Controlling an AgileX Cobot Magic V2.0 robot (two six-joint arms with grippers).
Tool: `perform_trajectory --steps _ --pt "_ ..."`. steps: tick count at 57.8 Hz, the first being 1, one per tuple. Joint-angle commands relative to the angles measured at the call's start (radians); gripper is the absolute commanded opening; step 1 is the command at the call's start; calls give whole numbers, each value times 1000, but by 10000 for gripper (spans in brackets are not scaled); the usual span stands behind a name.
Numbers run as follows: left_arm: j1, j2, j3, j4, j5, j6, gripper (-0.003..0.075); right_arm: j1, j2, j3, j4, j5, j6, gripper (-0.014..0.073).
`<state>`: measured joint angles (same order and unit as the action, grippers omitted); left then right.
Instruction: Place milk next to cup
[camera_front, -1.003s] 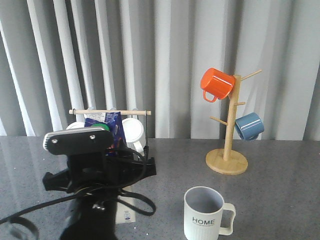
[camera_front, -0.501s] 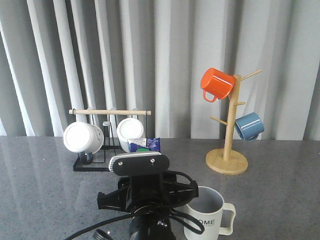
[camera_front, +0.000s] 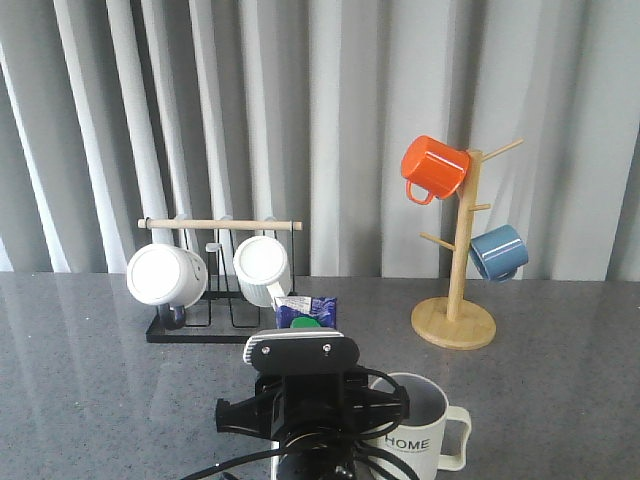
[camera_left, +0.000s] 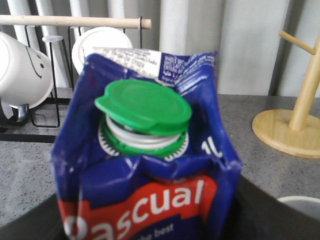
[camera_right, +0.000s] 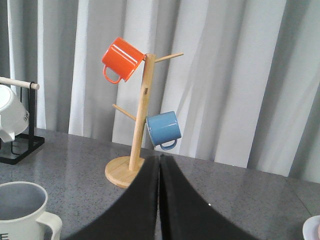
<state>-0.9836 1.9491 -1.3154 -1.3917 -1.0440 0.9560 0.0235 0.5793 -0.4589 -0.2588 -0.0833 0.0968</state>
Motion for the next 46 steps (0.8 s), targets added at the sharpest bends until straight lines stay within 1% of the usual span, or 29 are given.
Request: perform_trajectory --steps 1,8,19,32,46 --pt "-3 -50 -31 95 -7 -10 193 -5 -1 -31 -6 -70 -4 -9" --pt "0 -50 -31 140 26 -7 193 -5 -1 -31 -6 -70 -4 -9" --pt "13 -50 -22 119 -27 -9 193 -5 -1 -31 -6 -70 -4 -9" --pt "20 -36 -18 119 -11 -10 193 -5 -1 -31 -6 -70 -4 -9" --pt "20 -28 -18 48 -14 -10 193 -5 -1 -31 -6 -70 -4 -9"
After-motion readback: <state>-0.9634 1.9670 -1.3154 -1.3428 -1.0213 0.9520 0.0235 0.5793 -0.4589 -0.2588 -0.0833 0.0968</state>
